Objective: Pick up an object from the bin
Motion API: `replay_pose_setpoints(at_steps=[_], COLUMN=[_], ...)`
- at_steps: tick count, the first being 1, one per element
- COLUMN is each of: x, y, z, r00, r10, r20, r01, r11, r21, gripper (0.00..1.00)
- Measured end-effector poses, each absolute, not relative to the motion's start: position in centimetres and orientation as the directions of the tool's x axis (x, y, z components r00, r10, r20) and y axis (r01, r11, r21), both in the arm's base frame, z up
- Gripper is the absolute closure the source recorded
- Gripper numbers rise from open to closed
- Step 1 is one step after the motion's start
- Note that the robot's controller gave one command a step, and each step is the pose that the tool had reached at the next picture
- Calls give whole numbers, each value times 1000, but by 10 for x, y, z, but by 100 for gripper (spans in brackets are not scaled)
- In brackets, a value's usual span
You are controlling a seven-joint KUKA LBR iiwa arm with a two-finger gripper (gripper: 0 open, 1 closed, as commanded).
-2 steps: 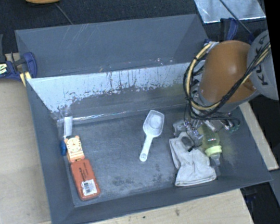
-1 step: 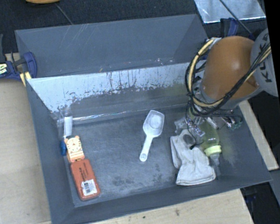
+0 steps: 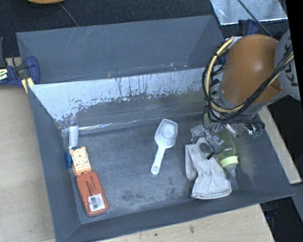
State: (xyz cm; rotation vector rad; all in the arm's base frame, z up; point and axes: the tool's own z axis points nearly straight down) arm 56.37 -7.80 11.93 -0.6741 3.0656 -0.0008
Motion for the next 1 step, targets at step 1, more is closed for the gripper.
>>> replay_pose_setpoints(at_steps=[1], x=[563], y=[-78], z=[134], r00=[-908], r10=[-419], r20=[2], r01=[-419], r11=[908], r21=[2], gripper=[100])
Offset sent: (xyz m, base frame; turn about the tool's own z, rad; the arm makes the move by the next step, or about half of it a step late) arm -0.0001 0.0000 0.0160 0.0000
